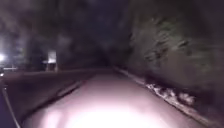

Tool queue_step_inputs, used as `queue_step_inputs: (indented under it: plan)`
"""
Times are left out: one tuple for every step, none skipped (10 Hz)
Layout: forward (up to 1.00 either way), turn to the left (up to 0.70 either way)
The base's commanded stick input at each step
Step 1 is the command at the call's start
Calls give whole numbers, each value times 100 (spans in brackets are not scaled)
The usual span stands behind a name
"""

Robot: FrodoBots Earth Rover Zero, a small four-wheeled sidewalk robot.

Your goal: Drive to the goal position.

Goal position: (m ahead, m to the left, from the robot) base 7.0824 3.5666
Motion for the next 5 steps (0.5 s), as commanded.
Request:
queue_step_inputs:
  plan:
    - [50,0]
    - [50,0]
    - [50,0]
    - [50,0]
    - [50,0]
